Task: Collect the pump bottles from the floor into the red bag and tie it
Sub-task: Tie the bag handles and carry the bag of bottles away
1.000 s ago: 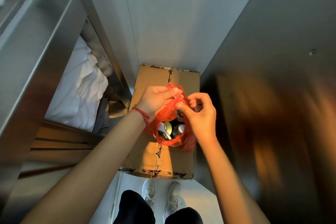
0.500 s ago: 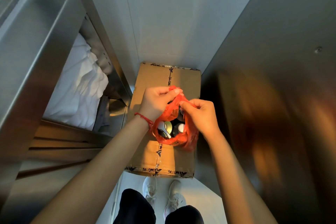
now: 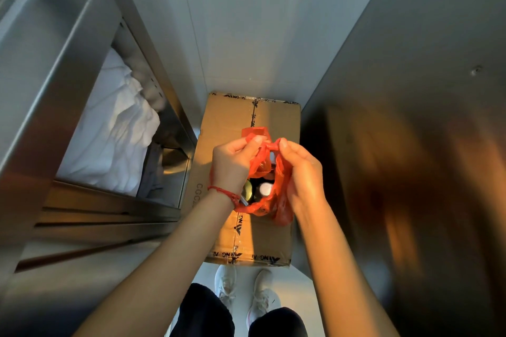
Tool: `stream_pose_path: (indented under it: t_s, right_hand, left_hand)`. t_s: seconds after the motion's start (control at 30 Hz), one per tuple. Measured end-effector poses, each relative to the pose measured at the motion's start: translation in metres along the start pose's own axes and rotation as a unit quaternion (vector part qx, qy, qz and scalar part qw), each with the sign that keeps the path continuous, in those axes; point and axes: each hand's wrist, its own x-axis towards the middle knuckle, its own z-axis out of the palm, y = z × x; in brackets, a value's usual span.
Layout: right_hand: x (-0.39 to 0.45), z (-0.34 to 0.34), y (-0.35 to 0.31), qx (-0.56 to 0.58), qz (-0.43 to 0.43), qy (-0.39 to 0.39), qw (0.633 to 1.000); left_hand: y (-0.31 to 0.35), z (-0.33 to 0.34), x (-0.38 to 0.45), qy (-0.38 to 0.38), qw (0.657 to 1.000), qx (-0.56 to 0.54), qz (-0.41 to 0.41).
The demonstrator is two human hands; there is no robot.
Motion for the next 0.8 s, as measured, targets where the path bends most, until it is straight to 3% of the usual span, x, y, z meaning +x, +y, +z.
stream_pose_path:
  t_s: [0.1,0.23,0.33,0.43,0.5,0.57,0.67,0.8]
  right_hand:
    - [0.002,-0.004,0.001,0.052,-0.008,0.020,0.998]
    - [0.009,-0.023,0.002,0.168,0.021,0.123,0.978]
    - [0.012,-0.034,0.009,0.186,0.024,0.166,0.968]
    - [0.014,-0.037,0.008,0.189,0.003,0.178,0.966]
    - [0.013,-0.038,0.001,0.132,-0.055,0.158,0.977]
    - [0.010,-0.038,-0.007,0.005,-0.145,0.119,0.982]
    - [0.000,-0.026,-0.019,-0.196,-0.255,0.051,0.946]
    - [-0.009,-0.004,-0.026,-0.333,-0.305,-0.039,0.892]
  left_hand:
    - [-0.007,-0.008,0.001,0.075,0.997,0.016,0.006]
    - [-0.028,-0.034,0.007,0.165,0.983,0.013,-0.085]
    - [-0.041,-0.047,0.008,0.190,0.972,-0.003,-0.140]
    - [-0.038,-0.045,0.007,0.175,0.975,-0.017,-0.135]
    - [-0.031,-0.045,0.007,0.140,0.986,0.001,-0.090]
    - [-0.023,-0.046,0.007,0.091,0.995,0.038,-0.025]
    - [-0.009,-0.042,0.009,0.034,0.996,0.060,0.049]
    - [0.011,-0.021,0.011,-0.077,0.982,0.106,0.139]
